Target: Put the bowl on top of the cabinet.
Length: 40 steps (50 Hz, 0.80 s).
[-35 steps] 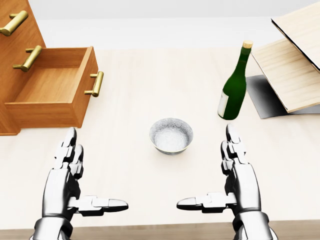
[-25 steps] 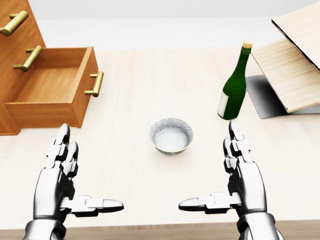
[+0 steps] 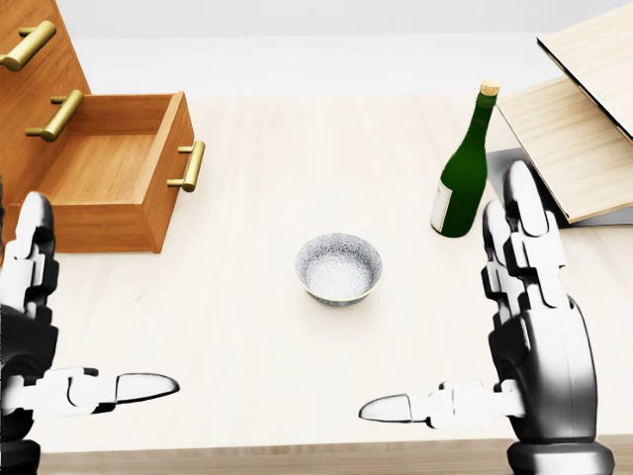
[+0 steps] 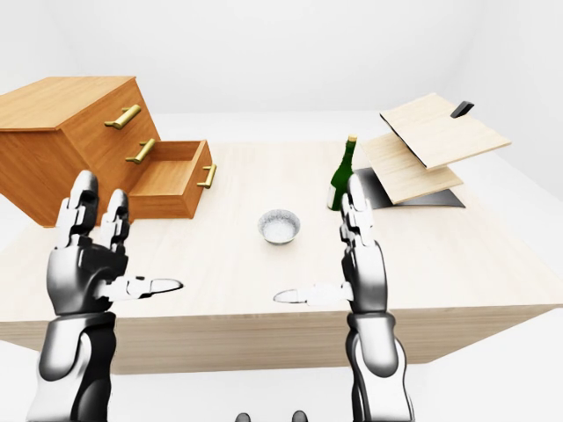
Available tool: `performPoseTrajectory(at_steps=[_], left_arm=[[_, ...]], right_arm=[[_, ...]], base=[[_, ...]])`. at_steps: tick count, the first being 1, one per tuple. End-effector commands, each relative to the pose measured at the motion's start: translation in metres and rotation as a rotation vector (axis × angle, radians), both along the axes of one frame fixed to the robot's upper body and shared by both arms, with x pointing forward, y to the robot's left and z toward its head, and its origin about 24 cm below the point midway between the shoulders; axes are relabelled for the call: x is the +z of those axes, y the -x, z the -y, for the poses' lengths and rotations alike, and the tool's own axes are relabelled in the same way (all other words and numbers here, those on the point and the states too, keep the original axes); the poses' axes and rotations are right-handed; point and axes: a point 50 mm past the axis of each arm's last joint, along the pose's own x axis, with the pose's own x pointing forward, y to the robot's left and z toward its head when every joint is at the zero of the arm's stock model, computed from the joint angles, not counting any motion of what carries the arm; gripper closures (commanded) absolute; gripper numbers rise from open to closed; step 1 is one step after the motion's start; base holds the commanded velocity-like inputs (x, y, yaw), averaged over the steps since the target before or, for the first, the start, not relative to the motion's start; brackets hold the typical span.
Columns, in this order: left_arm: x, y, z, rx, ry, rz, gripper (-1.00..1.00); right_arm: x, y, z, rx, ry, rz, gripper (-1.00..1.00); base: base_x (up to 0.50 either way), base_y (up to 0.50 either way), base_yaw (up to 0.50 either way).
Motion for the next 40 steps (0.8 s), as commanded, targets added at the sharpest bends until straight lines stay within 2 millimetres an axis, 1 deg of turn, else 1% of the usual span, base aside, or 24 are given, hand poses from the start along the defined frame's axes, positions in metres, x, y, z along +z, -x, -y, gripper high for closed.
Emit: performPoseTrajectory(at_steps=[1,5,11,14,17,18,20,24,26,31,34,40], left_arm=[[0.031,0.01,-0.014,0.038,0.035,0.154,-1.0],[0.035,0.01,-0.018,0.049,0.042,0.172,-1.0],[0.04,0.008,-0.025,0.074,0.061,0.199,-1.0],[0.044,0.008,-0.03,0.085,0.074,0.214,-1.0],[0.048,0.007,-0.037,0.1,0.126,0.24,-1.0],[0.046,0.003,-0.043,0.133,0.154,0.229,-1.0],[0.044,0.0,-0.049,0.153,0.174,0.216,-1.0],[0.054,-0.003,-0.067,0.204,0.231,0.251,-1.0],[0.059,-0.005,-0.08,0.238,0.259,0.268,-1.0],[0.07,-0.005,-0.101,0.289,0.325,0.293,-1.0],[0.071,-0.006,-0.11,0.318,0.343,0.287,-1.0],[0.076,-0.004,-0.12,0.35,0.383,0.294,-1.0]], right_arm=[[0.034,0.027,0.005,-0.022,0.038,0.155,-1.0],[0.034,0.03,0.01,-0.046,0.047,0.154,-1.0],[0.029,0.027,0.011,-0.047,0.047,0.126,-1.0],[0.032,0.029,0.01,-0.044,0.05,0.138,-1.0],[0.032,0.029,0.01,-0.044,0.049,0.142,-1.0],[0.033,0.029,0.01,-0.044,0.052,0.144,-1.0],[0.032,0.029,0.01,-0.043,0.051,0.142,-1.0],[0.033,0.03,0.01,-0.04,0.051,0.144,-1.0],[0.033,0.03,0.01,-0.04,0.051,0.145,-1.0],[0.034,0.03,0.009,-0.037,0.05,0.15,-1.0],[0.033,0.029,0.008,-0.035,0.048,0.149,-1.0],[0.034,0.03,0.007,-0.029,0.048,0.153,-1.0]], base=[[0.0,0.0,0.0],[0.0,0.0,0.0],[0.0,0.0,0.0],[0.0,0.0,0.0],[0.0,0.0,0.0],[0.0,0.0,0.0],[0.0,0.0,0.0],[0.0,0.0,0.0],[0.0,0.0,0.0],[0.0,0.0,0.0],[0.0,0.0,0.0],[0.0,0.0,0.0]])
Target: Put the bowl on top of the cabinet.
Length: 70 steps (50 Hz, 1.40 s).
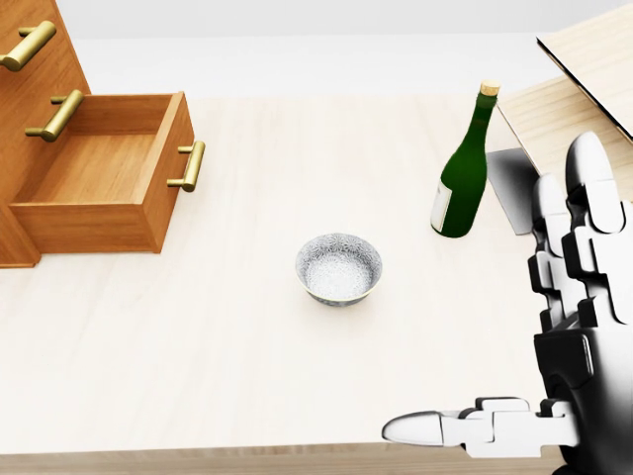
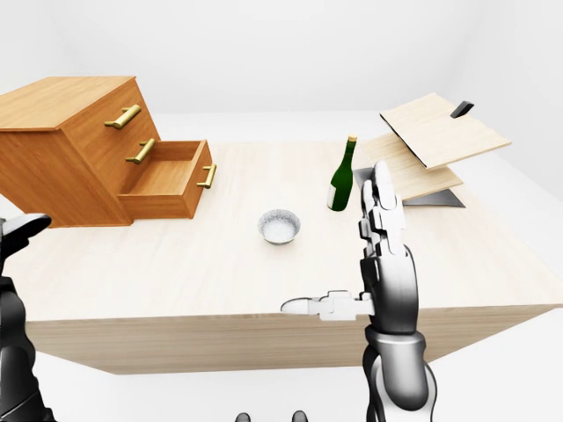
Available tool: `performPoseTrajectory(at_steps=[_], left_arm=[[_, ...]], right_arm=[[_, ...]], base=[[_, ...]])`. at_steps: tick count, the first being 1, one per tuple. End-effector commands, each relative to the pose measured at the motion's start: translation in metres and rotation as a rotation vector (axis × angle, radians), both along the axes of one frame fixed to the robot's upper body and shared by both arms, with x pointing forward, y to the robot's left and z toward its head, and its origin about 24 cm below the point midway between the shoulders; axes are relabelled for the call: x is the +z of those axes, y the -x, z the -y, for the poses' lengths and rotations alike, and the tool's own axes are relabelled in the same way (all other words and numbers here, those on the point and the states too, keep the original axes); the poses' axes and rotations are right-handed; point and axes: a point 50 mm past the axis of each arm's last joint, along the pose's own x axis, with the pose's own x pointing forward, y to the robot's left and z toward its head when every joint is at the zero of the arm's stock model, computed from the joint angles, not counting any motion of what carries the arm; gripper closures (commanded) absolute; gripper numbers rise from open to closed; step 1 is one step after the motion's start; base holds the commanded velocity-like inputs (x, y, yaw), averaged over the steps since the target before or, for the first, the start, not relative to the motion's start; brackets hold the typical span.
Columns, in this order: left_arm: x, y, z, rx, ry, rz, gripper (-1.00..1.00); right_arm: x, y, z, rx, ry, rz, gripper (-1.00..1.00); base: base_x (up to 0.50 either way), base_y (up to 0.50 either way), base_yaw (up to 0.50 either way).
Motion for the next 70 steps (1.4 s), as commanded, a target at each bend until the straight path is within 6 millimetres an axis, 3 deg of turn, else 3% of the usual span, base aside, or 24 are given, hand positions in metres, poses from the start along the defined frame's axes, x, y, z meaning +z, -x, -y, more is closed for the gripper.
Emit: performPoseTrajectory(at_steps=[1,10,28,43,51,70], left_arm=[[0.018,0.005,-0.034,0.085,0.117,0.053,-1.0],[0.039,0.024,-0.058,0.132,0.218,0.137,-1.0],[0.049,0.037,-0.067,0.135,0.282,0.172,-1.0],[0.054,0.045,-0.066,0.123,0.293,0.193,-1.0],[0.055,0.046,-0.065,0.117,0.294,0.199,-1.0],[0.057,0.05,-0.066,0.115,0.291,0.209,-1.0]], right_arm=[[0.002,0.001,-0.002,0.008,-0.001,0.01,-1.0],[0.003,0.002,-0.002,0.011,-0.003,0.016,-1.0],[0.001,0.001,-0.001,0.006,-0.009,0.006,-1.0],[0.0,0.0,-0.002,0.012,-0.012,0.004,-1.0],[-0.003,-0.001,-0.009,0.018,0.094,-0.022,-1.0],[-0.006,-0.003,-0.012,0.027,0.104,-0.037,-1.0]], base=[[0.0,0.0,0.0],[0.0,0.0,0.0],[0.0,0.0,0.0],[0.0,0.0,0.0],[0.0,0.0,0.0],[0.0,0.48,0.0]])
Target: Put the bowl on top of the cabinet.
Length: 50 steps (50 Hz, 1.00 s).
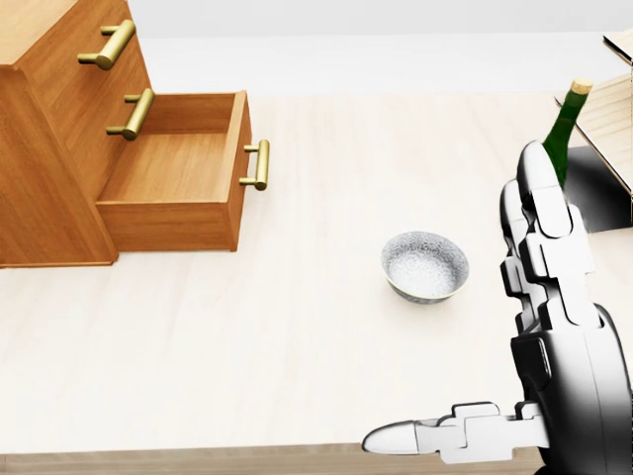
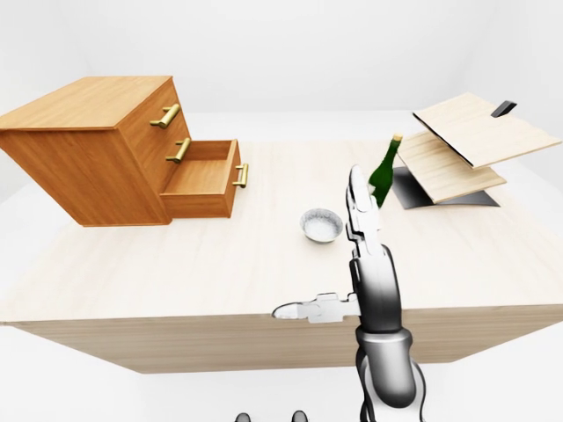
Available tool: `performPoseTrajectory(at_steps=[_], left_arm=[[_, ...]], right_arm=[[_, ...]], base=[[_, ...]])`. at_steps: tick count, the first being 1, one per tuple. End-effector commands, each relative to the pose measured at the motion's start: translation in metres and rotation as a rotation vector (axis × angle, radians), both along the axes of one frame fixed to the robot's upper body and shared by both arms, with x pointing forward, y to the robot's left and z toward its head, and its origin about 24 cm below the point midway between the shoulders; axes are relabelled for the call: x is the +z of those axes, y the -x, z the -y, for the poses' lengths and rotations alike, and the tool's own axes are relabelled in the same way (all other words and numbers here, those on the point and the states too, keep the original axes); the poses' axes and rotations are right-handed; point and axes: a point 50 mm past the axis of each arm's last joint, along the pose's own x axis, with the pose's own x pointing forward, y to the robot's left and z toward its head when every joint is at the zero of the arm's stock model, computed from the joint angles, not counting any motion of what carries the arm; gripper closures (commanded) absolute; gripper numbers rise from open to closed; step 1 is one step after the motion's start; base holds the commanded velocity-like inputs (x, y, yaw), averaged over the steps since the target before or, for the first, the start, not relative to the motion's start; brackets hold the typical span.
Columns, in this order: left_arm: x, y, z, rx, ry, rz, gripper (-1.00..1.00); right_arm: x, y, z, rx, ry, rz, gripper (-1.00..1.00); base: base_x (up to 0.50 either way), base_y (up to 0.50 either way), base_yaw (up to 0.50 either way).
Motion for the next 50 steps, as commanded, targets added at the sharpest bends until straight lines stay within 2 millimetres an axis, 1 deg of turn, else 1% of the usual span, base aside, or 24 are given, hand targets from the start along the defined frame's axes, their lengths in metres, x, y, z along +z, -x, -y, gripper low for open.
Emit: performPoseTrajectory(at_steps=[1,14,36,40,42,47,50], left_arm=[[0.0009,0.0022,0.0006,-0.002,-0.001,0.006,-1.0],[0.0013,0.0023,0.0011,-0.004,0.0,0.007,-1.0],[0.0035,0.0055,0.0019,-0.009,0.003,0.02,-1.0],[0.0036,0.0061,0.001,-0.01,0.007,0.022,-1.0],[0.0037,0.0063,0.0011,-0.01,0.006,0.022,-1.0],[0.0038,0.0067,0.0005,-0.01,0.007,0.023,-1.0],[0.0037,0.0065,0.0003,-0.009,0.008,0.022,-1.0]], right_arm=[[-0.0014,-0.0004,-0.0013,0.005,0.012,-0.008,-1.0],[0.0004,0.0002,-0.001,0.006,0.01,0.0,-1.0],[-0.0036,-0.0022,-0.0038,0.026,-0.002,-0.019,-1.0],[-0.0025,-0.0012,-0.0023,0.025,-0.026,-0.013,-1.0],[0.0,-0.0013,0.0007,0.018,-0.07,0.003,-1.0],[0.0005,0.0023,-0.0022,0.056,-0.067,-0.001,-1.0],[0.001,0.0038,-0.0018,0.059,-0.075,0.001,-1.0]], base=[[0.0,0.5,0.0],[0.0,0.5,0.0],[0.0,0.5,0.0],[0.0,0.0,0.0],[0.0,0.0,0.0],[0.0,0.0,0.0],[0.39,-0.02,0.0]])
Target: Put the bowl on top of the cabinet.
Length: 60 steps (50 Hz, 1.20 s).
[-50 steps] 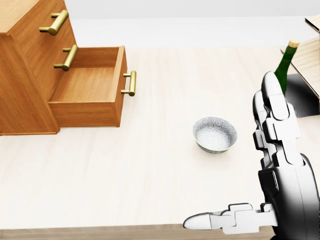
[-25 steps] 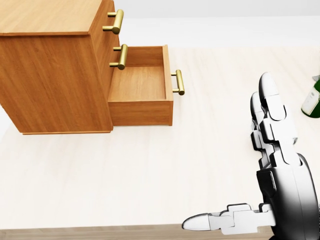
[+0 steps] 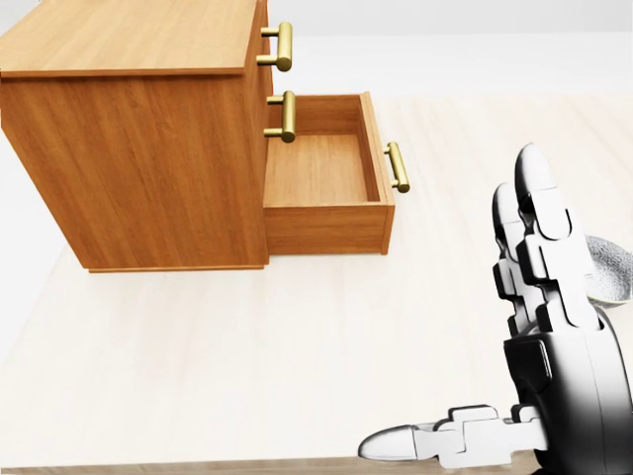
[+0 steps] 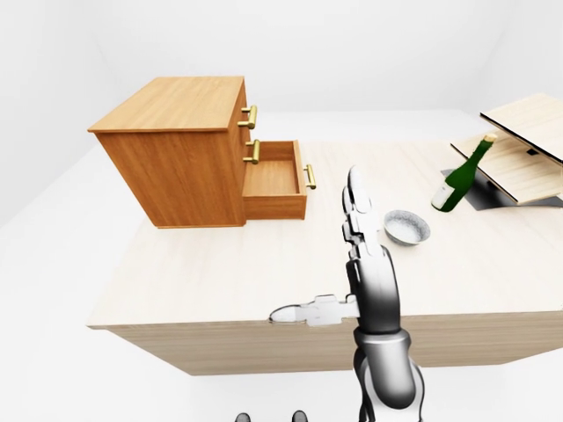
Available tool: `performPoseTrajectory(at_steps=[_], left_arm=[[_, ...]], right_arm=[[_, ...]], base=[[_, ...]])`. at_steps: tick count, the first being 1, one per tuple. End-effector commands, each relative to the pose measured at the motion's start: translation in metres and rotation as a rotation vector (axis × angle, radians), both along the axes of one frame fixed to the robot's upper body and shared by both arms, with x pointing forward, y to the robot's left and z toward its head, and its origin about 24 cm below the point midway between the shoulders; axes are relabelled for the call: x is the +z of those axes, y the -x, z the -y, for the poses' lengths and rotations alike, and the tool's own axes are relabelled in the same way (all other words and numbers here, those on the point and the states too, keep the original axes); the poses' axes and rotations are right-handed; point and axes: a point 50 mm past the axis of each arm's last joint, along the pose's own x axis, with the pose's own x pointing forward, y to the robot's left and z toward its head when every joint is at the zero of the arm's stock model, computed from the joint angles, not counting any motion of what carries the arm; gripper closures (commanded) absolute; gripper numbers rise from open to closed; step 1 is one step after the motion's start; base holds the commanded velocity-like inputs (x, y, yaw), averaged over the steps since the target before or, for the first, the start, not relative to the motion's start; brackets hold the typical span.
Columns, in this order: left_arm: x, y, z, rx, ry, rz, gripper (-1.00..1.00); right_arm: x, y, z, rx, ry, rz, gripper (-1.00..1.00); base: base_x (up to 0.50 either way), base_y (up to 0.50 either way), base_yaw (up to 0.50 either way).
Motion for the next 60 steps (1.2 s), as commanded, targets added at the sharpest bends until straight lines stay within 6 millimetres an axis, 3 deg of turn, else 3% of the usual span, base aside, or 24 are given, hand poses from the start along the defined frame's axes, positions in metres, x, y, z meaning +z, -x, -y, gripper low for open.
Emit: performPoseTrajectory(at_steps=[1,38,46,56,60], left_arm=[[0.0,0.0,0.0,-0.004,0.002,0.001,-1.0],[0.005,0.006,0.001,-0.02,0.004,0.026,-1.0],[0.006,0.008,0.002,-0.027,0.002,0.034,-1.0],[0.007,0.01,0.004,-0.016,-0.015,0.036,-1.0],[0.006,0.007,0.006,-0.016,-0.018,0.03,-1.0]], right_arm=[[0.003,0.004,0.0,0.021,-0.023,0.014,-1.0],[-0.001,0.005,0.001,-0.002,-0.036,-0.008,-1.0],[0.005,0.015,0.001,-0.012,-0.024,0.015,-1.0],[-0.04,0.032,0.029,-0.095,0.136,-0.278,-1.0],[-0.035,0.042,0.038,-0.12,0.243,-0.31,-1.0]], base=[[0.5,-0.06,0.0],[0.5,-0.01,0.0],[0.01,0.0,0.0],[0.0,0.0,0.0],[0.0,0.0,0.0]])
